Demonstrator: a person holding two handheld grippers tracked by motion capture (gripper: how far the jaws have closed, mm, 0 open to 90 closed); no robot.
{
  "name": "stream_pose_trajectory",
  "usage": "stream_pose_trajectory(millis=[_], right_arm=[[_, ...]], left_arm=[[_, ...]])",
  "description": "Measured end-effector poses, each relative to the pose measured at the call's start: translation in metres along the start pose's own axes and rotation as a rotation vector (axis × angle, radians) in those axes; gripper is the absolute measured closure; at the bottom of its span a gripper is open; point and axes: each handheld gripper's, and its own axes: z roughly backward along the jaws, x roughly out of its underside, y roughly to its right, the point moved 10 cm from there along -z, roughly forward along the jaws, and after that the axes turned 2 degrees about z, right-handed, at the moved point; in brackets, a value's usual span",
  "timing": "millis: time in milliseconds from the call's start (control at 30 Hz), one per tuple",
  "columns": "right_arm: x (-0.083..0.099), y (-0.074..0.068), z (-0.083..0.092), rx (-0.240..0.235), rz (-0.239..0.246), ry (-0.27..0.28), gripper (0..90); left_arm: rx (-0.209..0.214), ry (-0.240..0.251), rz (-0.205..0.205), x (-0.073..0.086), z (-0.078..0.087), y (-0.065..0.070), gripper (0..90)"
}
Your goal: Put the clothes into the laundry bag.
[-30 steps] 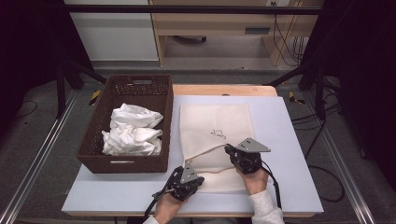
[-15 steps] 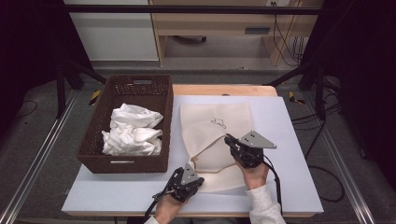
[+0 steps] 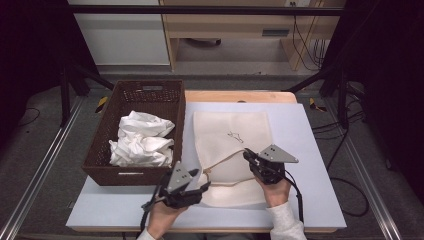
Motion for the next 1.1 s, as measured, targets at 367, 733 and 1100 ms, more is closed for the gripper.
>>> stream_pose_trajectory(millis=[367, 733, 1100], right_arm=[[0.003, 0.001, 0.002, 0.001, 0.008, -0.008, 85.3], [0.007, 0.002, -0.001, -0.006, 0.012, -0.026, 85.3], [0.009, 0.003, -0.002, -0.008, 0.008, -0.035, 85.3]], left_arm=[[-0.256, 0.026, -0.028, -0.046, 0.055, -0.116, 21.1], [-0.434, -0.146, 0.052, -0.01, 0.04, -0.218, 9.0], [-0.413, -0.325, 0.092, 0.016, 0.015, -0.238, 8.6]])
